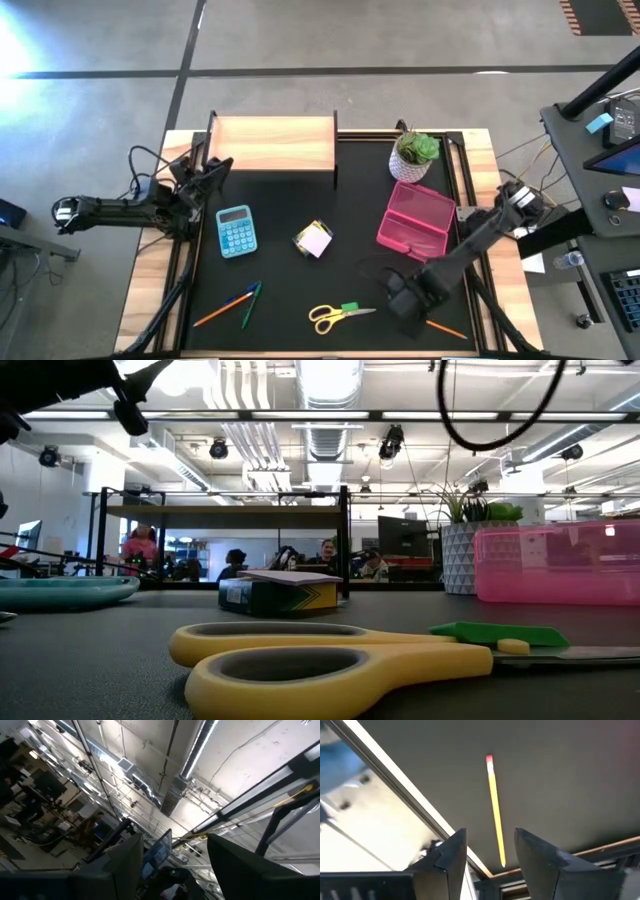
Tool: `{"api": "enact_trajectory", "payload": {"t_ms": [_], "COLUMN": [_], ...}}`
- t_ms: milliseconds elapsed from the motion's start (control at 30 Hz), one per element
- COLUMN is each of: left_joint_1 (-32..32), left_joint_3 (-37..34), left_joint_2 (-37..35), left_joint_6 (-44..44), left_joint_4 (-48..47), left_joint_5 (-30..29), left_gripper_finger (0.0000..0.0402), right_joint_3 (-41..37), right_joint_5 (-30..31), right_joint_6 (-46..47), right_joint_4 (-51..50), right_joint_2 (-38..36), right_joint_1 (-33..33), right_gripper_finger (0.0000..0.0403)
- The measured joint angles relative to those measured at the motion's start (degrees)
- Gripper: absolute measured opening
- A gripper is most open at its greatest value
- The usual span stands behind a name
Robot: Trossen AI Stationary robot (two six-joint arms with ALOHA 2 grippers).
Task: Pack school essentials
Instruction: Put the right orange pencil into the pink supply box
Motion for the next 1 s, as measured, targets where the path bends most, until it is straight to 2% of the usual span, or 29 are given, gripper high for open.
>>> {"api": "enact_trajectory", "payload": {"t_ms": [133, 433, 567, 733, 1000], "left_joint_1": [0.0, -0.8, -1.3, -1.3, -1.3], "left_joint_3": [0.0, 2.4, 4.6, 6.6, 8.4], "left_joint_2": [0.0, 0.6, 2.4, 5.0, 9.4], "left_joint_6": [-5.1, -5.3, -5.0, -4.8, -4.8], "left_joint_4": [0.0, 0.2, 0.2, 0.0, 0.0], "left_joint_5": [0.4, 7.5, 7.8, 7.8, 7.8], "left_gripper_finger": [0.0205, 0.0205, 0.0205, 0.0205, 0.0205], "right_joint_3": [0.0, -3.2, -6.0, -8.8, -13.8], "right_joint_5": [-0.1, 0.1, 0.1, 0.6, 1.2], "right_joint_6": [0.7, -0.5, -0.3, 0.2, 1.3], "right_joint_4": [0.0, 2.6, 7.8, 9.3, 19.2], "right_joint_2": [2.4, 6.7, 6.7, 6.6, 6.6], "right_joint_1": [3.6, 8.9, 9.6, 9.5, 9.5], "right_gripper_finger": [0.0148, 0.0143, 0.0143, 0.0141, 0.0127]}}
